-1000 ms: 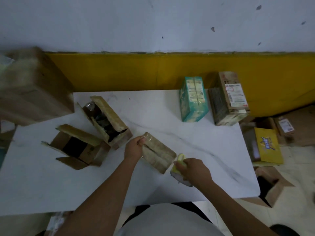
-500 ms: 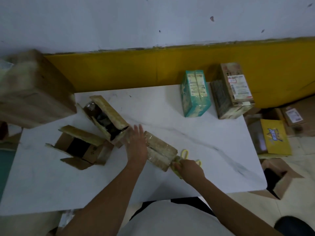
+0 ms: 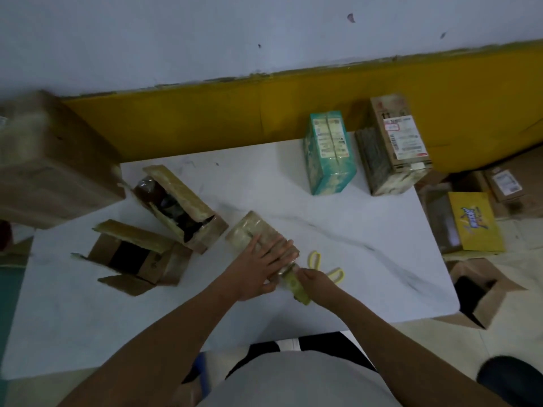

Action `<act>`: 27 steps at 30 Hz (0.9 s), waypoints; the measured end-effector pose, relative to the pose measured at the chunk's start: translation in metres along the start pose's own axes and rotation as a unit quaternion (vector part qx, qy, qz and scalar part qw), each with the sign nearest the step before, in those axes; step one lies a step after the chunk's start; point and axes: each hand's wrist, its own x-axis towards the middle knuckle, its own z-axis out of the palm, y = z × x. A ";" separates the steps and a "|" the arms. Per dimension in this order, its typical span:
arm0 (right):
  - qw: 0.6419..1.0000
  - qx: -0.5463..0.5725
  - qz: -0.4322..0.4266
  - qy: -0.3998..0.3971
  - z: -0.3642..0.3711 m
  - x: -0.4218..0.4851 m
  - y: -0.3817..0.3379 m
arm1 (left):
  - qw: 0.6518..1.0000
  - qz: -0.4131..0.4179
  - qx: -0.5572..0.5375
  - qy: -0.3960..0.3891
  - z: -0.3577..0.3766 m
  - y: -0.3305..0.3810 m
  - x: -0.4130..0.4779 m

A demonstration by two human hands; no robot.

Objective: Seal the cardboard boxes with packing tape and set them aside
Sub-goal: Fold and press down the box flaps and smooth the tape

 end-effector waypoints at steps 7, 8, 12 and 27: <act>0.969 -0.123 -0.123 0.176 -0.017 0.009 0.038 | 0.979 -0.177 -0.075 0.070 -0.011 0.013 -0.021; 0.945 -0.226 -0.149 0.183 -0.027 0.013 0.048 | 0.939 -0.278 -0.155 0.133 -0.013 0.026 -0.024; 0.862 -0.427 -0.244 0.120 -0.051 0.034 0.082 | 0.638 -0.613 -0.400 0.239 -0.016 0.075 -0.019; 0.817 -0.510 -0.229 0.143 -0.060 0.058 0.099 | 0.373 -0.585 -0.711 0.113 -0.009 0.076 0.021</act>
